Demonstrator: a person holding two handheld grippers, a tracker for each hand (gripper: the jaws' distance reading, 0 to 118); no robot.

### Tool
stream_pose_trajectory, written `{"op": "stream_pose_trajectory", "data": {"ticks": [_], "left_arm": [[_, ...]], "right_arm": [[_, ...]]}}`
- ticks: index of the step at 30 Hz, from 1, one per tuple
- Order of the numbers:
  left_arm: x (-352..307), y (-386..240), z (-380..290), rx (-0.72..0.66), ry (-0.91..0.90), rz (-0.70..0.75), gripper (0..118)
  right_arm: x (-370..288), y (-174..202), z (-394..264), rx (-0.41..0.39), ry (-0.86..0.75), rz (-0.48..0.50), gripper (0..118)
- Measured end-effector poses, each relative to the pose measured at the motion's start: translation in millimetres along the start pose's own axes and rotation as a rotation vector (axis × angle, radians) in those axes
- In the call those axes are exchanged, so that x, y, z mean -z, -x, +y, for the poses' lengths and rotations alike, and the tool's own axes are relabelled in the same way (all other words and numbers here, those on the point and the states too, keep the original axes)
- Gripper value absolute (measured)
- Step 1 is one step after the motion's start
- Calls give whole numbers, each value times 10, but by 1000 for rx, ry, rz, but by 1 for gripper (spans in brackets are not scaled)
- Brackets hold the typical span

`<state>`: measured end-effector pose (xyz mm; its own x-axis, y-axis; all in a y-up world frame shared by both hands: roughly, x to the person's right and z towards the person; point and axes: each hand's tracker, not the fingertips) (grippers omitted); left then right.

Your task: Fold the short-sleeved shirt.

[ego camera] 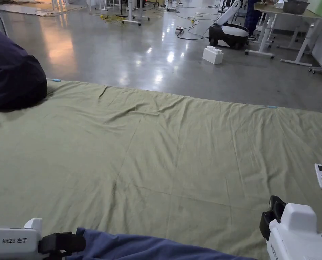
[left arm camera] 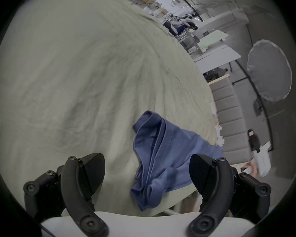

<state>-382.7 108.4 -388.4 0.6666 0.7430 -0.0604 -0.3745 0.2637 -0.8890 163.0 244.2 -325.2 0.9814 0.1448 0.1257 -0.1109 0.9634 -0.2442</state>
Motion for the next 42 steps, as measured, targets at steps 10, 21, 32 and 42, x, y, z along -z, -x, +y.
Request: {"op": "stream_pose_trajectory", "data": {"ticks": [10,21,32,42], "left_arm": [[314,-163,-104,-34,90,-171,77],[318,-305,-120,20,89,-52,11],[-303,-579,235,112,10,19,8],[-1015,-672,390,222,-70,352,8]], "right_arm": [[69,-51,-35,79,68,12,0],[115,-59,-15,75,87,14,0],[193,-13,35,92,80,31,0],[229,131,52,98,77,80,0]]}}
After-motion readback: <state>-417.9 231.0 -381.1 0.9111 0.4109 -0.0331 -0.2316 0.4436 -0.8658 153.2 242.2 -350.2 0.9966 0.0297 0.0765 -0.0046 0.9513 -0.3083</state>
